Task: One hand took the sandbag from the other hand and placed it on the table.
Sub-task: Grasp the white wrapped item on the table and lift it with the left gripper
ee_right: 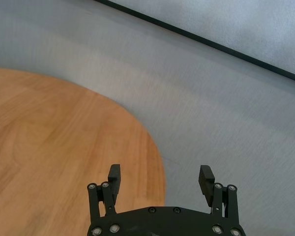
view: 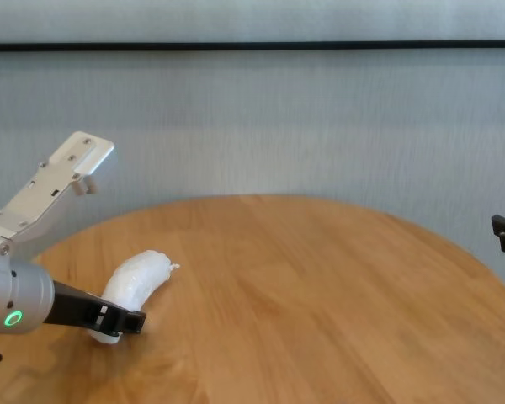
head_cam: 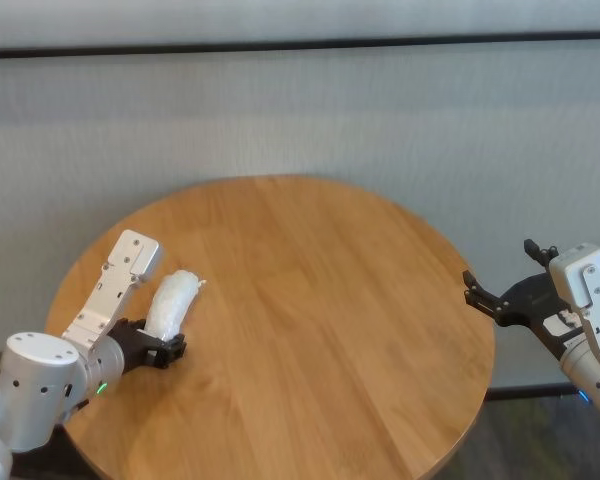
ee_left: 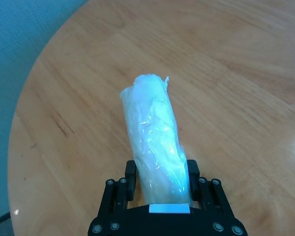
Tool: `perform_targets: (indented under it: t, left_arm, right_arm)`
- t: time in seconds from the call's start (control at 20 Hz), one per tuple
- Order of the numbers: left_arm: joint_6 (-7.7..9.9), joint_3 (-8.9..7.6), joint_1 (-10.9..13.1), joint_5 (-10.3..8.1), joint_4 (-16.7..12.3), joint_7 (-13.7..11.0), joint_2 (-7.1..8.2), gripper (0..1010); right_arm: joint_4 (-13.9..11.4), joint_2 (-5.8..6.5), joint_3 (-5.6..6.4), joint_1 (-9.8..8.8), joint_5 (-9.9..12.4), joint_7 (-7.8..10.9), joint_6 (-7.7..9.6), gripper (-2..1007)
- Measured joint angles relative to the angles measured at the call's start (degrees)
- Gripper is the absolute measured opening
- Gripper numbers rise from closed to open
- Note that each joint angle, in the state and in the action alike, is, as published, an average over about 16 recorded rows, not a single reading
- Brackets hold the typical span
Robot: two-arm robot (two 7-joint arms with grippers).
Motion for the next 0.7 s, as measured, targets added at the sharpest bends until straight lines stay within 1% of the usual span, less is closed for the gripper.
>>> perform_targets:
  t: [0.7]
  left_arm:
    - [0.07,-0.04,0.04,0.0,-0.05,0.09,0.0,551]
  right_arm:
    - [0.0,0.0,0.0,0.0,0.0,0.0,0.0,1002]
